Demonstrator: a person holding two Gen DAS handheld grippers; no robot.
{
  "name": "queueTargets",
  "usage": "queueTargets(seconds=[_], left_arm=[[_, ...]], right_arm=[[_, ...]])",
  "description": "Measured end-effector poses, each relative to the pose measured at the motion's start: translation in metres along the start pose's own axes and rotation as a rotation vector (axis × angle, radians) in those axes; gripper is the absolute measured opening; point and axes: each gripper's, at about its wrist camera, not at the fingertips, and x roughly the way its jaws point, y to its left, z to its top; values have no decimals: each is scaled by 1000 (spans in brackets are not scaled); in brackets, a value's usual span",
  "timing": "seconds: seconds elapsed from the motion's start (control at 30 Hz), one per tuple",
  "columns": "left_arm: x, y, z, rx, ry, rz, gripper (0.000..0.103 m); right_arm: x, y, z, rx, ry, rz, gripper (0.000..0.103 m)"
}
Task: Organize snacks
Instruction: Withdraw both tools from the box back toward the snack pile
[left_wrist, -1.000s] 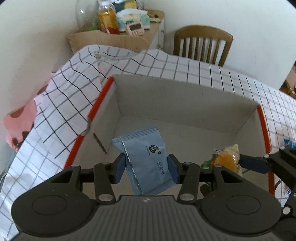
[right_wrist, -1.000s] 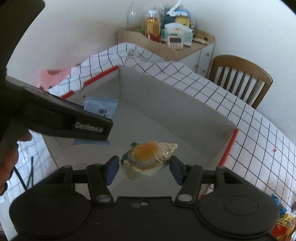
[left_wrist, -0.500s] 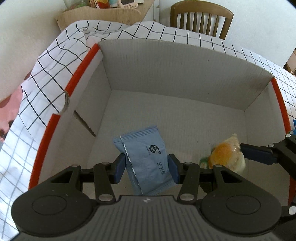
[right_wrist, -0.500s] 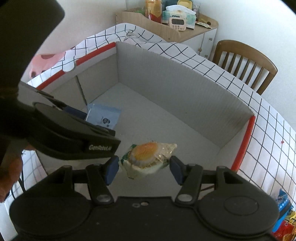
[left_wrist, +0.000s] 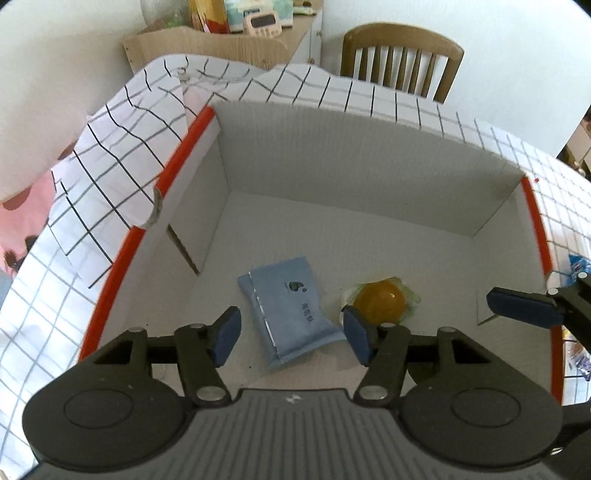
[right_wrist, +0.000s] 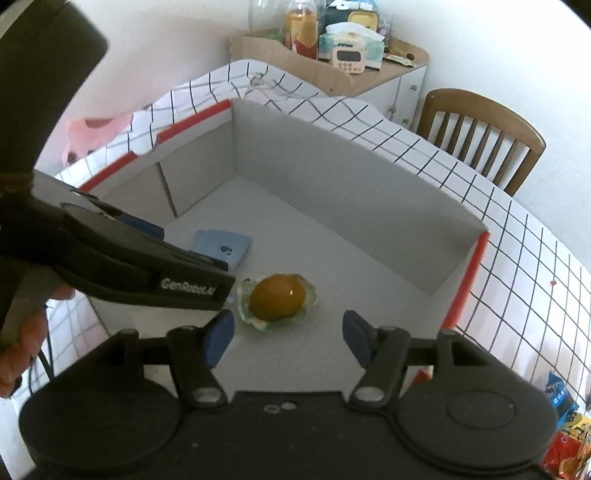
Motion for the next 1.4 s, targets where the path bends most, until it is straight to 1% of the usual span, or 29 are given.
queueTargets(seconds=[0.03, 0.27, 0.3, 0.37, 0.53, 0.7, 0.73, 0.83, 0.97, 1.17, 1.23, 1.27, 1.37, 1.4], left_arm=[[-5, 0, -1, 0, -13, -2, 61], [-37, -6, -6, 2, -94, -13, 61], [-42, -7, -7, 3, -107, -14, 62], [-53, -8, -9, -3, -132, -10, 67], [-79, -14, -16, -6, -195, -22, 67], [-105, -29, -28, 10, -256, -31, 67], [-111, -33, -30, 16, -268, -33, 67], [-125, -46, -38, 32, -307, -41, 73], [-145, -67, -49, 56, -356, -47, 73], [-167, -98, -69, 72, -400, -85, 74], [-173, -111, -77, 75, -413, -102, 77], [-175, -116, -80, 78, -416, -112, 79], [-177, -136, -92, 104, -416, -137, 79], [-177, -143, -96, 113, -413, -146, 79]], right_arm=[[-4, -1, 0, 1, -8, 2, 70], [-37, -6, -1, 16, -73, 25, 74], [-42, -7, -2, 17, -82, 27, 75], [-53, -10, -4, 26, -102, 29, 76], [-82, -18, -10, 60, -150, 52, 79], [-109, -30, -24, 78, -208, 78, 82], [-115, -32, -27, 82, -216, 82, 82], [-130, -42, -38, 99, -241, 96, 84], [-152, -57, -53, 123, -274, 115, 84], [-186, -80, -85, 167, -325, 126, 89], [-195, -90, -98, 191, -338, 126, 94], [-200, -94, -104, 202, -343, 121, 94], [-214, -106, -123, 236, -367, 104, 98], [-219, -111, -131, 247, -379, 96, 101]])
